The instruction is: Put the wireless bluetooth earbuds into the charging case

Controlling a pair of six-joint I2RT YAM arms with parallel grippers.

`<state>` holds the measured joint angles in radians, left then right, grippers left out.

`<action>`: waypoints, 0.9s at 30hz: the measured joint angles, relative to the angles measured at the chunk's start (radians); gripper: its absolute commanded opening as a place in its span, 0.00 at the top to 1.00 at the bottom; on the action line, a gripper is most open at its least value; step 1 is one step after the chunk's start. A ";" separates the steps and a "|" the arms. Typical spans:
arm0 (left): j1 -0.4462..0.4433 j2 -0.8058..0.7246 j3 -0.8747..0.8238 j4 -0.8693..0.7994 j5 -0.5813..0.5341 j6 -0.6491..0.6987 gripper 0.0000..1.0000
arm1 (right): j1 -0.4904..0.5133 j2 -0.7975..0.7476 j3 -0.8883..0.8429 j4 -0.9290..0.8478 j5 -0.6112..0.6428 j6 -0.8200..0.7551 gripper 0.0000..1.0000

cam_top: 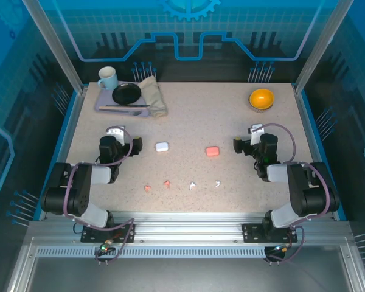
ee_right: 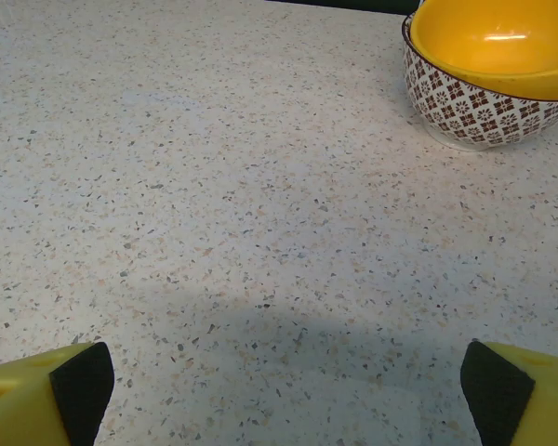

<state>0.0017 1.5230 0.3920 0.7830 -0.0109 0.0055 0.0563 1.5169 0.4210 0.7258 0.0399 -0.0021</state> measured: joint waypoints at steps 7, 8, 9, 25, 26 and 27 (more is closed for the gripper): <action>0.000 0.000 0.000 0.000 0.000 0.000 0.01 | 0.000 0.000 0.000 0.000 0.000 0.000 0.00; 0.000 0.000 0.000 0.000 0.000 0.000 0.01 | 0.000 0.000 0.000 0.000 0.000 0.000 0.00; 0.000 0.000 0.000 0.000 0.000 0.000 0.01 | 0.000 0.000 0.000 0.000 0.000 0.000 0.00; 0.000 -0.011 0.026 -0.065 -0.048 -0.012 0.01 | -0.001 -0.058 0.060 -0.167 0.012 0.014 0.00; 0.000 -0.024 0.049 -0.122 -0.074 -0.024 0.01 | -0.001 -0.085 0.100 -0.237 0.015 0.027 0.00; 0.000 -0.034 0.075 -0.170 -0.093 -0.031 0.01 | -0.002 -0.111 0.146 -0.310 0.016 0.043 0.00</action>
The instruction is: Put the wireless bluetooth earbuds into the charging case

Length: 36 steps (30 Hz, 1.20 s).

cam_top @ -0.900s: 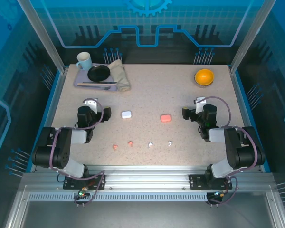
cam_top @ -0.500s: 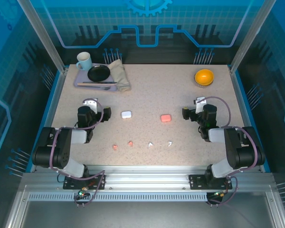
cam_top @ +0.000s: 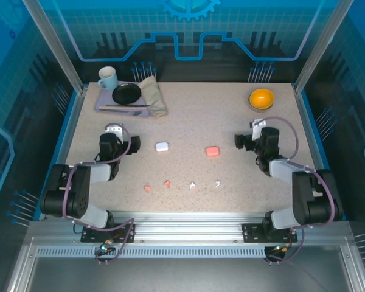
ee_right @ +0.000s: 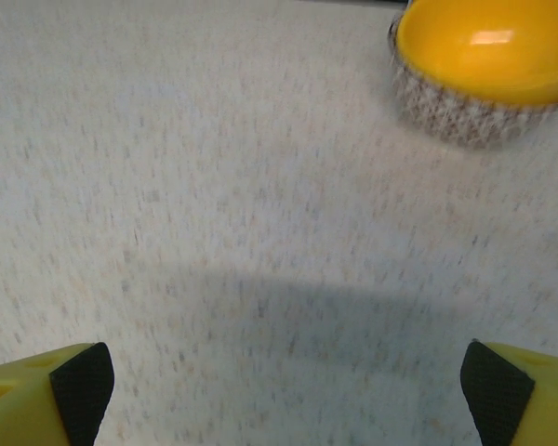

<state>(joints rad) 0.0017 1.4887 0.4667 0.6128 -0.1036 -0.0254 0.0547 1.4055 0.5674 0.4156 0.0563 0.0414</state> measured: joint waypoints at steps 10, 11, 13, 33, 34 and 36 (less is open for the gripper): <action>-0.008 -0.155 0.362 -0.542 -0.061 -0.206 0.01 | -0.016 -0.038 0.469 -0.609 -0.033 0.307 0.06; -0.013 -0.161 0.401 -0.606 -0.053 -0.242 0.01 | -0.003 -0.026 0.484 -0.661 -0.054 0.316 0.07; -0.023 -0.171 0.458 -0.711 -0.026 -0.306 0.01 | 0.042 0.000 0.513 -0.766 -0.076 0.329 0.09; -0.114 -0.327 0.499 -1.150 0.174 -0.707 0.01 | 0.599 0.459 0.961 -1.209 0.005 0.560 0.08; -0.109 -0.289 0.533 -1.172 0.169 -0.706 0.01 | 0.626 0.503 1.021 -1.224 0.012 0.574 0.08; -0.090 -0.229 0.590 -1.199 0.168 -0.706 0.01 | 0.675 0.589 1.146 -1.258 0.024 0.602 0.07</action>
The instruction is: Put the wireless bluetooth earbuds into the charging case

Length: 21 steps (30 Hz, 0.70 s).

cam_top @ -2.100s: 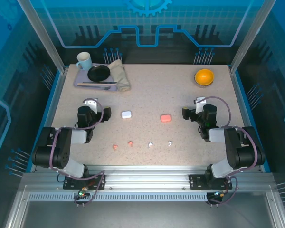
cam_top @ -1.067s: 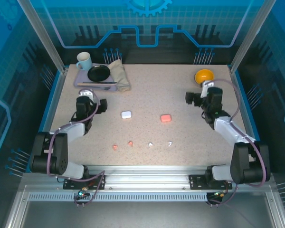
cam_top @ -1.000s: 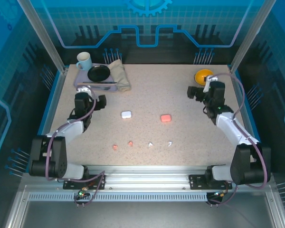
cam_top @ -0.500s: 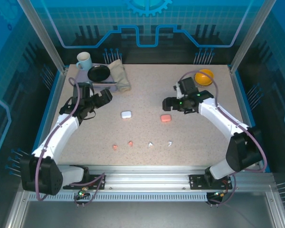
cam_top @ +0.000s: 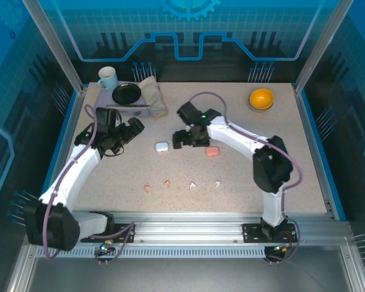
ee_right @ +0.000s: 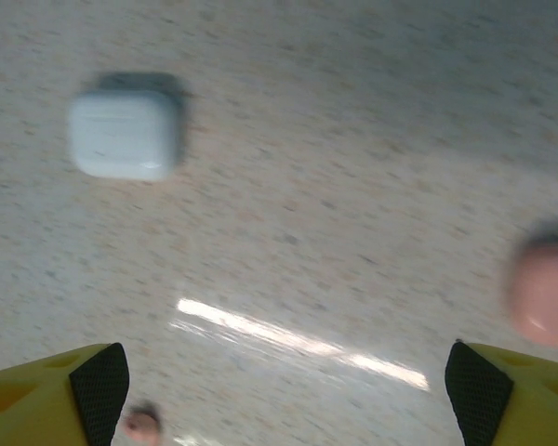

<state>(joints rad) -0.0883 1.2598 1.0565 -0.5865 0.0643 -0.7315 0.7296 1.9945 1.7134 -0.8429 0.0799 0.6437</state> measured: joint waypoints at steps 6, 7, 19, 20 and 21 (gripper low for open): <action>0.131 0.098 0.062 -0.016 0.019 -0.005 0.01 | 0.104 0.246 0.363 -0.111 0.052 0.077 0.07; 0.159 0.109 0.062 -0.017 0.028 -0.009 0.01 | 0.115 0.283 0.410 -0.130 0.060 0.092 0.06; 0.283 0.147 0.042 -0.009 0.129 -0.049 0.01 | 0.134 0.530 0.644 -0.249 0.134 0.180 0.07; 0.283 0.147 0.039 -0.008 0.134 -0.050 0.01 | 0.134 0.536 0.651 -0.250 0.136 0.180 0.08; 0.283 0.147 0.035 -0.006 0.138 -0.050 0.01 | 0.134 0.542 0.658 -0.249 0.140 0.180 0.08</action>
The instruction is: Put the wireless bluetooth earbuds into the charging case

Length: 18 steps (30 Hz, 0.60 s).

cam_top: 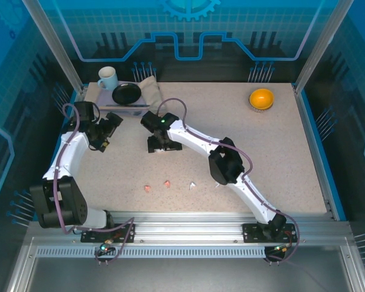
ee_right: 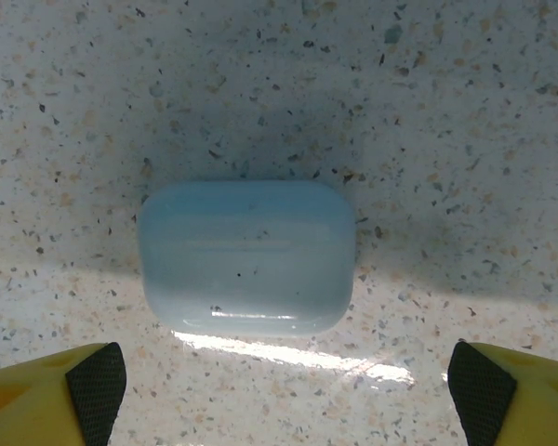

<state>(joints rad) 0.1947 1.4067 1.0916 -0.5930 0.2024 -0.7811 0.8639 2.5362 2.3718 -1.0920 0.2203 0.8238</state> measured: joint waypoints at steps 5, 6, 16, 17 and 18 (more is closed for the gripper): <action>0.000 0.000 -0.015 0.003 0.016 0.000 0.01 | 0.000 0.038 0.066 0.002 0.012 0.003 0.11; 0.000 0.000 -0.018 0.003 0.017 0.000 0.01 | 0.000 0.047 0.078 0.004 0.012 0.004 0.13; 0.000 -0.001 -0.029 0.015 0.032 0.000 0.01 | 0.001 0.124 0.136 0.000 0.052 0.007 0.18; 0.000 -0.001 -0.029 0.015 0.032 0.000 0.01 | 0.002 0.124 0.137 0.000 0.056 0.007 0.18; 0.000 -0.001 -0.029 0.015 0.032 0.000 0.01 | 0.002 0.124 0.138 0.000 0.061 0.007 0.18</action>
<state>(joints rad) 0.1947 1.4059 1.0622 -0.5777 0.2348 -0.7807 0.8661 2.6606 2.5103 -1.0916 0.2810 0.8307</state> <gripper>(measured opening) 0.990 0.824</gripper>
